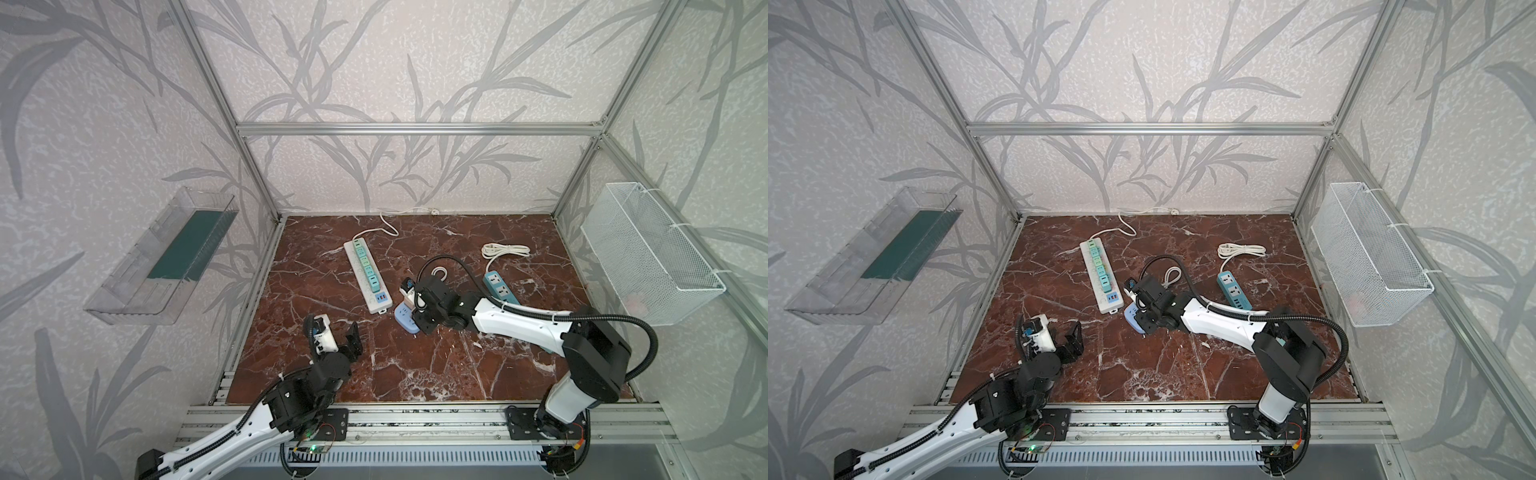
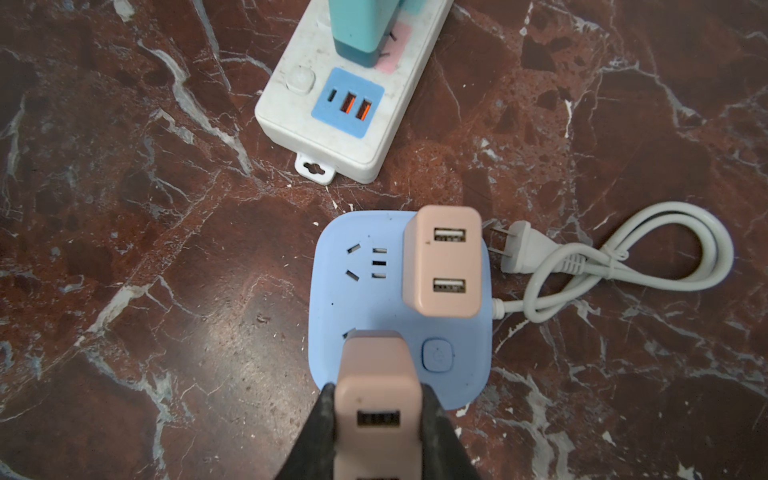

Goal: Insert the plug
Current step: 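Lower the beige adapter into the light blue socket with the right gripper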

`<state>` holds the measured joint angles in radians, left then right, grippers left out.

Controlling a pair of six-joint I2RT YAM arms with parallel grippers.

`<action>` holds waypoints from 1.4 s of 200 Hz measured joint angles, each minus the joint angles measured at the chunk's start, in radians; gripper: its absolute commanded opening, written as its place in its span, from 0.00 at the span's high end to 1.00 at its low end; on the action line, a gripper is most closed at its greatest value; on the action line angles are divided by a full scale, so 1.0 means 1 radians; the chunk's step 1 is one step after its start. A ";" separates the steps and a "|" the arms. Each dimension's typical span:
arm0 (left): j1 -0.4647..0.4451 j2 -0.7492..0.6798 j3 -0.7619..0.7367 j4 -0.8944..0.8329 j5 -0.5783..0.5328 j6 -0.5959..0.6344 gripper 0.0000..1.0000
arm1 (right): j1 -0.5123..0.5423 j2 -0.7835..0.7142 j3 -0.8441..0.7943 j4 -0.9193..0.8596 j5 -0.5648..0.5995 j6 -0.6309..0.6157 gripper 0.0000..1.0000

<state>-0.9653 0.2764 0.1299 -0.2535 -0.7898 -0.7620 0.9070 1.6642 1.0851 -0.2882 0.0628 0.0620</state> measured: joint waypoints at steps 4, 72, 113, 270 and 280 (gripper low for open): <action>0.000 0.000 0.000 0.000 0.001 0.000 0.22 | 0.000 0.000 0.000 0.001 0.000 0.000 1.00; 0.016 0.000 0.000 0.003 0.019 -0.001 0.22 | 0.000 0.012 0.000 0.029 0.012 0.001 1.00; 0.027 0.000 0.000 0.003 0.034 0.000 0.22 | 0.004 0.022 0.000 0.029 0.021 0.000 1.00; 0.053 0.000 0.000 0.007 0.071 -0.002 0.22 | 0.037 0.183 0.163 -0.040 0.107 0.032 1.00; 0.056 0.000 0.000 0.007 0.076 -0.002 0.22 | 0.037 0.190 0.171 -0.050 0.108 0.039 1.00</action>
<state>-0.9089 0.2764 0.1299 -0.2462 -0.7143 -0.7639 0.9443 1.8538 1.2564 -0.3386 0.1711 0.1013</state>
